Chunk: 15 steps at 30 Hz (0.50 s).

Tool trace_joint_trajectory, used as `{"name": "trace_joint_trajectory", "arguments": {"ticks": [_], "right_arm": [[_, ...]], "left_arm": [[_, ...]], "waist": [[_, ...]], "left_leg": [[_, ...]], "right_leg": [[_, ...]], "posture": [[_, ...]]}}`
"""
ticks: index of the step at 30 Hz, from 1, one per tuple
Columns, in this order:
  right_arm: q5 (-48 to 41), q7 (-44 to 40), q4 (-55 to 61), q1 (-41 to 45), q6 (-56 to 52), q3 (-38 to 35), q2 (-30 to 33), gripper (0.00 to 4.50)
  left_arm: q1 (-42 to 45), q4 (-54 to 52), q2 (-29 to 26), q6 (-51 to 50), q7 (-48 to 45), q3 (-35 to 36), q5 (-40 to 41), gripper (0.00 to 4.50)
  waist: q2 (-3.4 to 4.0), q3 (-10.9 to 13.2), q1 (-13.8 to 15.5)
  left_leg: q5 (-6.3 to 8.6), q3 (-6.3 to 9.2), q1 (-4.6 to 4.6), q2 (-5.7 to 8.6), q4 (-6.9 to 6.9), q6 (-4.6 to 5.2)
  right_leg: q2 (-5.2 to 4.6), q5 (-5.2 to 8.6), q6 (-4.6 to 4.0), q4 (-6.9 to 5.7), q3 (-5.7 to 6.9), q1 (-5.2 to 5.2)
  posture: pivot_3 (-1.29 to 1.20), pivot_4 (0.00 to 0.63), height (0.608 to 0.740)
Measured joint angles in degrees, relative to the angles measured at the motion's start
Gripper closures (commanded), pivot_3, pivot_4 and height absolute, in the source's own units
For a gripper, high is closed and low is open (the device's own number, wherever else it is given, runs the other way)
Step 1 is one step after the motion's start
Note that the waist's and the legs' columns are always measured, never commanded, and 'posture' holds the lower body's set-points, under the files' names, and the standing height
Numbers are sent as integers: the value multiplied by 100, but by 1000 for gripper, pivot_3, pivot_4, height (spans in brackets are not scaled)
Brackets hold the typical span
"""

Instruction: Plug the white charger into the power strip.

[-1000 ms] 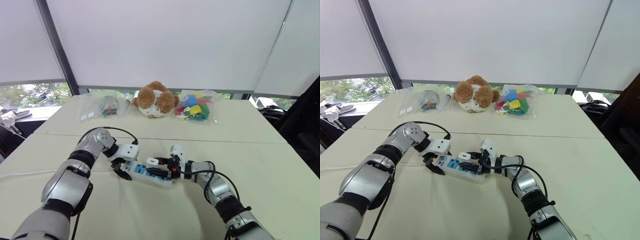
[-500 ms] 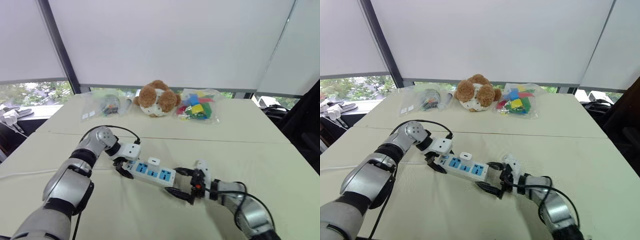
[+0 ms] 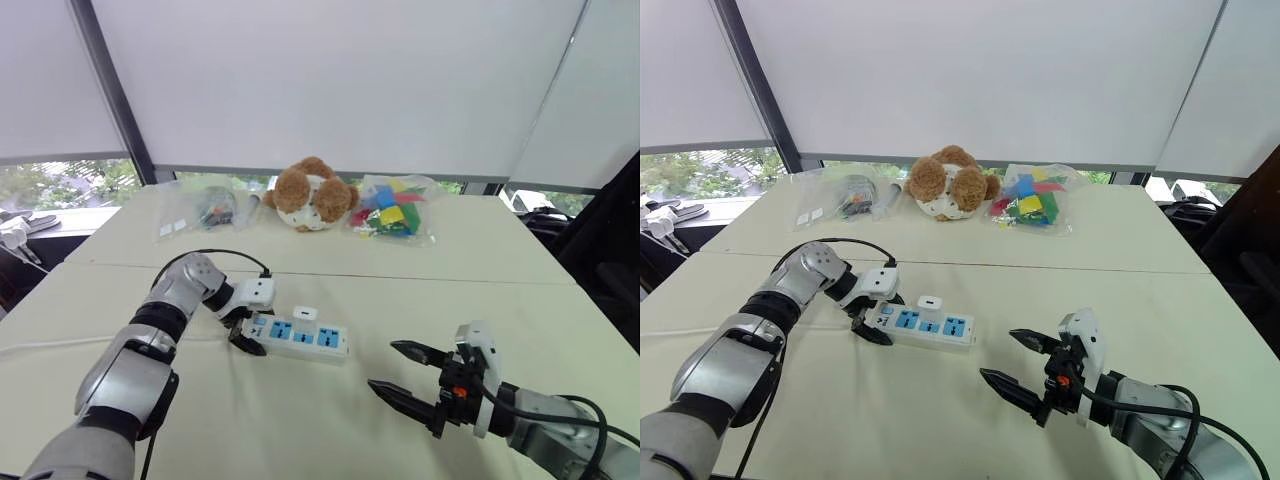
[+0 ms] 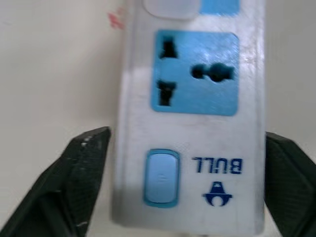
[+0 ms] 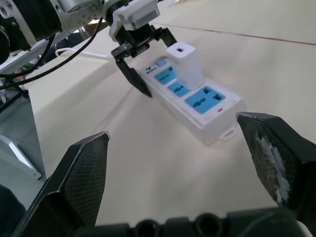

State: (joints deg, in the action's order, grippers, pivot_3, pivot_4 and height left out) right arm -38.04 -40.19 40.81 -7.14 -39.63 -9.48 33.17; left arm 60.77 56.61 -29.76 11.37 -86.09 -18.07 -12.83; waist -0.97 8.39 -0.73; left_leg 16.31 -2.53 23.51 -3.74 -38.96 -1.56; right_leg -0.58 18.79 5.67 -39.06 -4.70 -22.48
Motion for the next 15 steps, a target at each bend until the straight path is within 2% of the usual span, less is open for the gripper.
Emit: {"name": "trace_joint_trajectory", "arguments": {"ticks": [5,9,13,14,15], "right_arm": [[-18,-2,-8,-314,28,-53,170,0],[27,0,-54,-578,148,-115,176,0],[223,47,-385,-678,354,-89,159,0],[252,84,-449,-673,398,-82,119,0],[277,112,-474,-708,429,-109,95,0]], "left_arm": [[-382,-1229,-516,-862,-105,588,642,67],[-1093,-2549,-909,-2013,-66,1031,1211,67],[-2522,-4389,-1144,-3930,441,1789,2039,67],[-3165,-5123,-1183,-4505,730,2128,2298,67],[-3475,-5386,-1192,-4743,844,2231,2400,67]], "waist": [[-2,20,-11],[4,24,-21],[9,27,-34],[9,27,-46],[10,28,-38]], "left_leg": [[0,-1,3,-3,3,0],[0,-2,-1,-7,4,0],[0,7,-5,-12,4,-1],[0,9,-5,-14,5,-1],[0,9,-8,-15,6,-1]], "right_leg": [[-1,0,0,0,0,-5],[-1,1,0,-1,-1,-3],[-4,2,-1,-5,-5,-3],[-6,2,-2,-4,-6,-5],[-8,3,-2,-5,-7,-1]], "posture": [[0,150,739],[0,150,739],[0,150,739],[0,150,739],[0,150,739]]}}
